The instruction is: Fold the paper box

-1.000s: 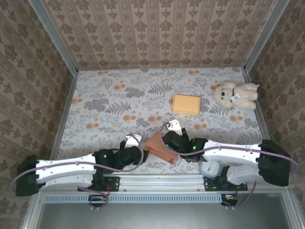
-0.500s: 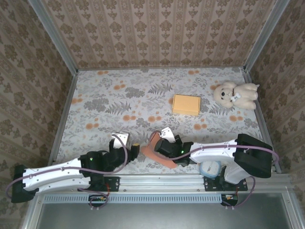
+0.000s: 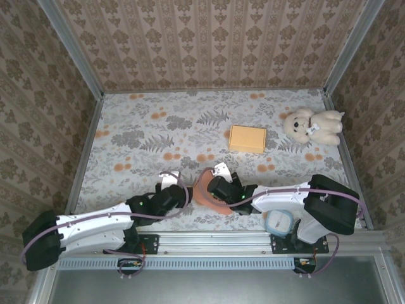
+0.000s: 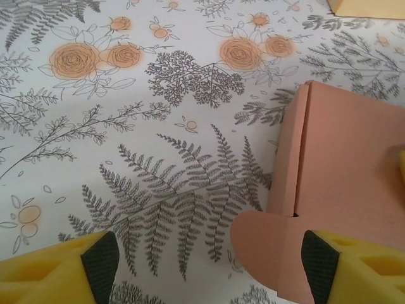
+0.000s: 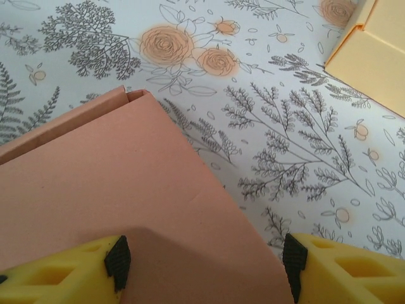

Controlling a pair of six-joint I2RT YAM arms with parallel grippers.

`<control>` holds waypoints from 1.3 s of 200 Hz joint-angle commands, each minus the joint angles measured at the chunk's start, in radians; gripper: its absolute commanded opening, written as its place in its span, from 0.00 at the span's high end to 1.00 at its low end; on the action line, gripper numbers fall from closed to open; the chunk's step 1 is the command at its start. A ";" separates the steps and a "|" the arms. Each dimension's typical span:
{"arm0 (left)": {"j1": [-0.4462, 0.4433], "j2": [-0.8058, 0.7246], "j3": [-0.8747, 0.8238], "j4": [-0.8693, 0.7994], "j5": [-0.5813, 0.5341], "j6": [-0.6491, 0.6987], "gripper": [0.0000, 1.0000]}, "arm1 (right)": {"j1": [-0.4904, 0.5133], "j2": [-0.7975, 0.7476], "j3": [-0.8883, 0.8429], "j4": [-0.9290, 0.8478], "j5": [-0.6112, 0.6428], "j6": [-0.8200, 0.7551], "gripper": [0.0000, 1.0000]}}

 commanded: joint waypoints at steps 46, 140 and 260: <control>0.142 0.041 -0.003 0.164 0.209 0.037 0.21 | -0.141 0.057 -0.023 0.111 -0.170 -0.119 0.32; 0.265 0.381 0.144 0.312 0.442 0.099 0.30 | -0.198 0.099 -0.005 0.127 -0.282 -0.117 0.32; 0.157 0.345 0.198 0.075 0.315 0.124 0.36 | -0.221 0.110 -0.004 0.127 -0.309 -0.070 0.33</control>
